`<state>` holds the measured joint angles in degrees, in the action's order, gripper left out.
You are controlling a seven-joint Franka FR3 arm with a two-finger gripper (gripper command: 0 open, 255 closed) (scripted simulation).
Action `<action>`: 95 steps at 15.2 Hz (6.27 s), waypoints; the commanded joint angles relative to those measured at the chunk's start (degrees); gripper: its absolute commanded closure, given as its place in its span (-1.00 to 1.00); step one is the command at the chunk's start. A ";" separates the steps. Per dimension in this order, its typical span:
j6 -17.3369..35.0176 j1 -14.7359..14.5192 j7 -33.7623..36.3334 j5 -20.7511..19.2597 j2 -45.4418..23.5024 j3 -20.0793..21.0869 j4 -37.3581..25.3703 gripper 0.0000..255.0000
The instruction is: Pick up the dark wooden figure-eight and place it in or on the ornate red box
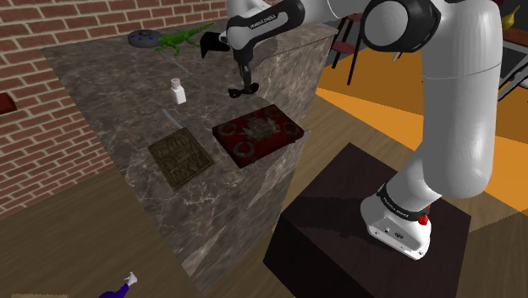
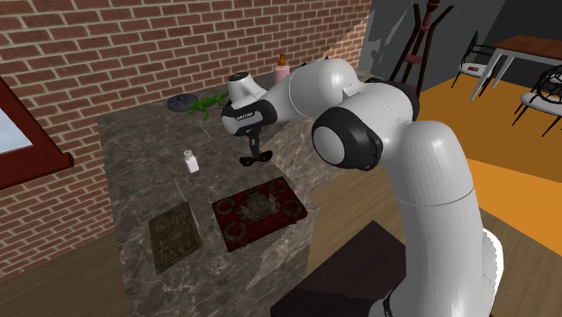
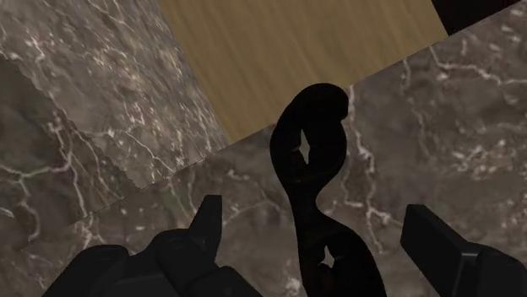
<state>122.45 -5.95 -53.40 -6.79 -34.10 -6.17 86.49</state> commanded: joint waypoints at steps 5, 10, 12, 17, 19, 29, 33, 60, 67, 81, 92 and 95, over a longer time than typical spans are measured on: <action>1.80 1.27 -1.15 0.94 -2.58 0.25 0.23 -1.00; 2.64 1.37 -1.16 0.95 -3.24 0.25 0.40 -1.00; 2.64 1.37 -1.16 0.95 -3.24 0.25 0.40 -1.00; 2.63 1.37 -1.16 0.95 -3.24 0.25 0.40 1.00; 2.63 1.37 -1.16 0.95 -3.24 0.25 0.40 1.00; -0.13 1.32 -1.49 0.97 -1.33 0.22 -0.49 1.00; -2.46 1.28 -1.77 1.00 0.01 0.20 -1.49 1.00; -8.69 0.47 1.57 -1.18 -8.19 -1.51 -7.48 -1.00; -8.57 0.42 1.63 -1.21 -8.00 -1.51 -7.17 1.00; -13.06 0.35 0.83 -1.19 -5.43 -1.62 -9.17 1.00; -19.81 0.27 -0.31 -1.15 -2.82 -1.76 -13.41 1.00; -21.78 0.26 -0.64 -1.14 -2.35 -1.80 -14.94 1.00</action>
<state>101.33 -5.71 -53.92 -7.94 -36.50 -7.96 72.15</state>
